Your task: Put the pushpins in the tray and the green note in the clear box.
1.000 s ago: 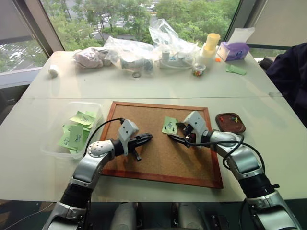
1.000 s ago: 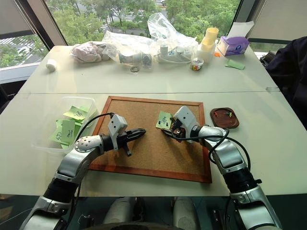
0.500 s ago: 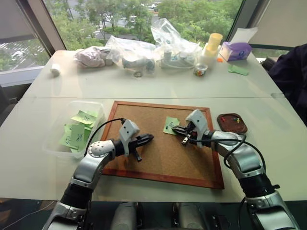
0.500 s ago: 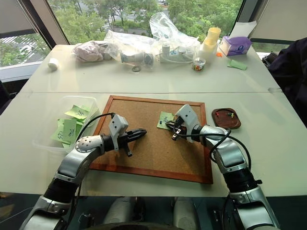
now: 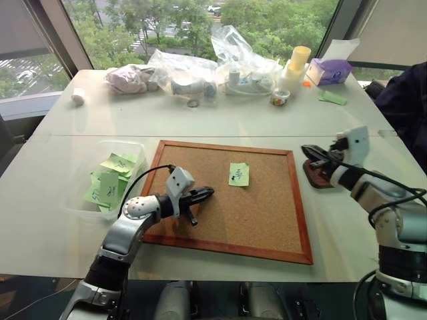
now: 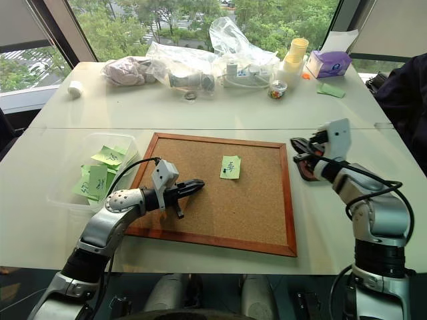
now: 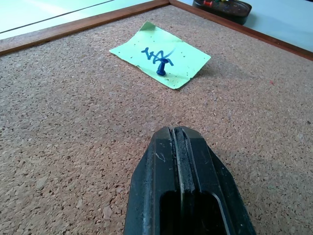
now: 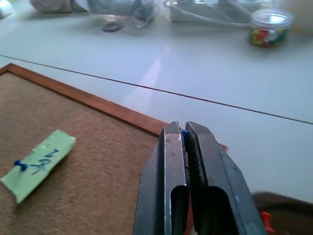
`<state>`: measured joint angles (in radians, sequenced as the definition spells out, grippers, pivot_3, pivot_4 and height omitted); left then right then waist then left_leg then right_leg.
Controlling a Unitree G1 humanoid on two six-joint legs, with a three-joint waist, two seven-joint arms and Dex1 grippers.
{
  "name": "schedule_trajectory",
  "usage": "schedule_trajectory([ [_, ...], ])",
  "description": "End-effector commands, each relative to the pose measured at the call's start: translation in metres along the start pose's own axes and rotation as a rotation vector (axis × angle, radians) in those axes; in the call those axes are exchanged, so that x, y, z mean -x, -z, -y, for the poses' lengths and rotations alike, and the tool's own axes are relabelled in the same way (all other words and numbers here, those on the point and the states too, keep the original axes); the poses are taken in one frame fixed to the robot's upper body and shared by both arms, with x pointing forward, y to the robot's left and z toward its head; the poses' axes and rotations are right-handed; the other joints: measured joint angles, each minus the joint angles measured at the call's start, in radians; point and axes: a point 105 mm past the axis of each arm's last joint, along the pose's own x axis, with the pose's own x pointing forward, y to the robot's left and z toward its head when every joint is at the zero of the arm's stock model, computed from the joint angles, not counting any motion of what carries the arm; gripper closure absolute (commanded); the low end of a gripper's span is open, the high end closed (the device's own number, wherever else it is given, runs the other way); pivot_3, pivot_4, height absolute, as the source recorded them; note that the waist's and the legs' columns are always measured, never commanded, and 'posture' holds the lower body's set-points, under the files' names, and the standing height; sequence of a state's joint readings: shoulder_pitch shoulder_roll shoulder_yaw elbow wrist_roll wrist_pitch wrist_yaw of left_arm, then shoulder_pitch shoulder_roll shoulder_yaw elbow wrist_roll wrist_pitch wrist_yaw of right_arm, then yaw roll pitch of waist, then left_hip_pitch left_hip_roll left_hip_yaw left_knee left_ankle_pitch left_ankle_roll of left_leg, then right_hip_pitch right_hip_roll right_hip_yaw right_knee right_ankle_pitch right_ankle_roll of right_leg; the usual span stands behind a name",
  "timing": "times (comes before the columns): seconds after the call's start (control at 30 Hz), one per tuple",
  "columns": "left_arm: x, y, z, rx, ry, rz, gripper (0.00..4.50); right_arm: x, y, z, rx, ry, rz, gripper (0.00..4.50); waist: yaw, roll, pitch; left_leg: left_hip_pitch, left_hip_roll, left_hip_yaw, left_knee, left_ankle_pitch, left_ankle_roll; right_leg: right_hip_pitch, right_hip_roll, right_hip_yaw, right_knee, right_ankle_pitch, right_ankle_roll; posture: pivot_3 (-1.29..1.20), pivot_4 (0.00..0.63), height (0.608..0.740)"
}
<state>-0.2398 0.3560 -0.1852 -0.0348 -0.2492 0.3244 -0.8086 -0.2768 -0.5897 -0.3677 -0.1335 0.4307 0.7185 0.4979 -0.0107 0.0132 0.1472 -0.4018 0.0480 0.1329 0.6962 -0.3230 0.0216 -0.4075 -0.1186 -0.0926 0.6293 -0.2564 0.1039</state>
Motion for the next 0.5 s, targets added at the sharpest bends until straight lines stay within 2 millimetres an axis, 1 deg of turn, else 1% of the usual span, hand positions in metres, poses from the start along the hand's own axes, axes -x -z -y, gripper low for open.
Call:
schedule_trajectory([
  [0.03,-0.001,0.030,0.005,0.071,0.012,-0.093,4.50,0.009,0.010,0.021,0.010,0.064,-0.021,4.41,-0.001,0.000,0.000,0.000,0.000,0.000,0.000,0.000,0.000,0.000,0.000,0.000,0.000,0.000,0.000,0.00,0.150,0.740],
  [0.27,0.000,0.030,0.005,0.066,0.014,-0.095,4.50,0.011,0.036,0.026,-0.027,0.073,-0.075,4.41,-0.001,0.002,-0.001,0.003,0.001,0.000,0.000,0.000,0.000,0.002,0.000,0.000,0.001,0.000,0.000,0.00,0.150,0.740],
  [0.37,0.001,0.030,0.005,0.066,0.012,-0.097,4.50,0.011,0.042,0.027,-0.037,0.076,-0.083,4.41,-0.001,0.002,-0.001,0.003,0.001,0.000,0.000,0.000,0.000,0.002,0.000,0.000,0.001,0.000,0.000,0.00,0.150,0.740],
  [0.4,0.001,0.030,0.005,0.067,0.011,-0.097,4.50,0.012,0.042,0.027,-0.038,0.076,-0.083,3.87,-0.001,0.002,-0.001,0.003,0.001,0.000,0.000,0.000,0.000,0.002,0.000,0.000,0.001,0.000,0.000,0.00,0.150,0.740],
  [0.43,0.001,0.030,0.005,0.067,0.011,-0.098,4.50,0.012,0.042,0.027,-0.038,0.078,-0.084,3.53,-0.001,0.002,-0.001,0.003,0.001,0.000,0.000,0.000,0.000,0.002,0.000,0.000,0.001,0.000,0.000,0.00,0.150,0.740],
  [0.5,0.002,0.031,0.005,0.067,0.011,-0.099,4.50,0.013,0.043,0.028,-0.029,0.083,-0.086,2.60,-0.002,0.002,-0.001,0.003,0.001,0.000,0.000,0.000,0.000,0.002,0.000,0.000,0.001,0.000,0.000,0.00,0.150,0.740],
])
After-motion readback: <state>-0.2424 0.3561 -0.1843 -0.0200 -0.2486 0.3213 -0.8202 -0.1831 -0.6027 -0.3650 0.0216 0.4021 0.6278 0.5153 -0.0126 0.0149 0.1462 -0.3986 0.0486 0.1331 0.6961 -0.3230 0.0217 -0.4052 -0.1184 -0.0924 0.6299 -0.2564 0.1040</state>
